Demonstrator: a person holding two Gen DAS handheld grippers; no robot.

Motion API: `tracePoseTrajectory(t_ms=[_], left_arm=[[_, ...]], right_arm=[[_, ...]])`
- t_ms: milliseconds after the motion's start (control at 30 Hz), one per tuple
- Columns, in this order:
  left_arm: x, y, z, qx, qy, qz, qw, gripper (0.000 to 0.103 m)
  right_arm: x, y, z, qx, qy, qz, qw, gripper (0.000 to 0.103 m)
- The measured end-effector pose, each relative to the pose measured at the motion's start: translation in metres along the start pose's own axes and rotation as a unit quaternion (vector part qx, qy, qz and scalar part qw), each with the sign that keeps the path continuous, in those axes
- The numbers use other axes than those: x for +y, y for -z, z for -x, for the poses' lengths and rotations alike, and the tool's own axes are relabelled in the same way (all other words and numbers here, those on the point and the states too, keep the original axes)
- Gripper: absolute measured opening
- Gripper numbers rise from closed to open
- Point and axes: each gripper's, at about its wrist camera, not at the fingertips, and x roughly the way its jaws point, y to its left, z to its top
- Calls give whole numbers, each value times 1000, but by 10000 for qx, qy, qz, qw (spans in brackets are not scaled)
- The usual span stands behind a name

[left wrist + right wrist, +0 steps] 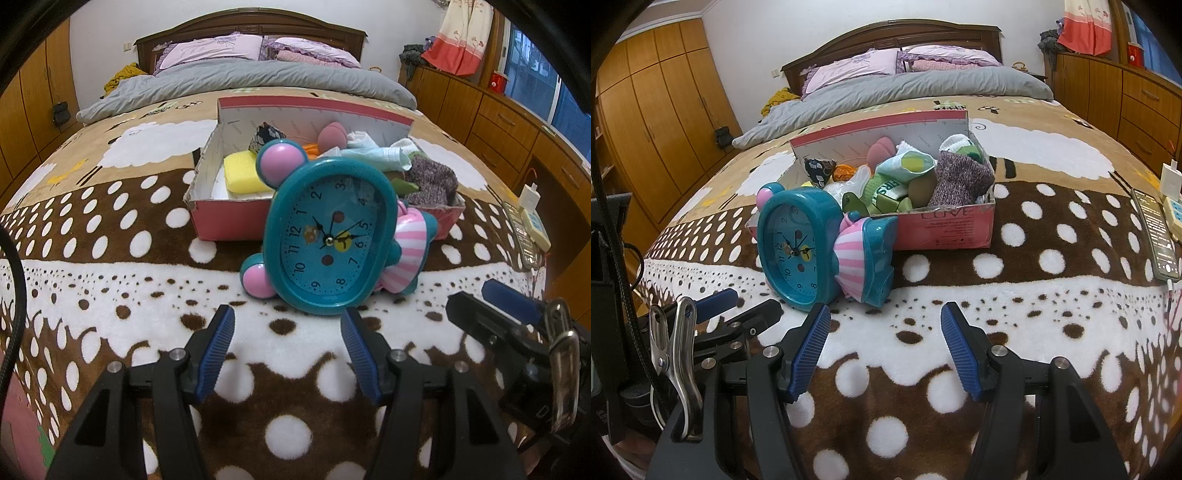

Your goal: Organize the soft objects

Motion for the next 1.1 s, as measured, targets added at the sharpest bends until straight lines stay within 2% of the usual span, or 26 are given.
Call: tracePoseTrajectory(t_ms=[1100], left_arm=[[1,3,1,37,-1,33,10000,63]], right_arm=[[0,1,0,8,-13,-4,10000,64]])
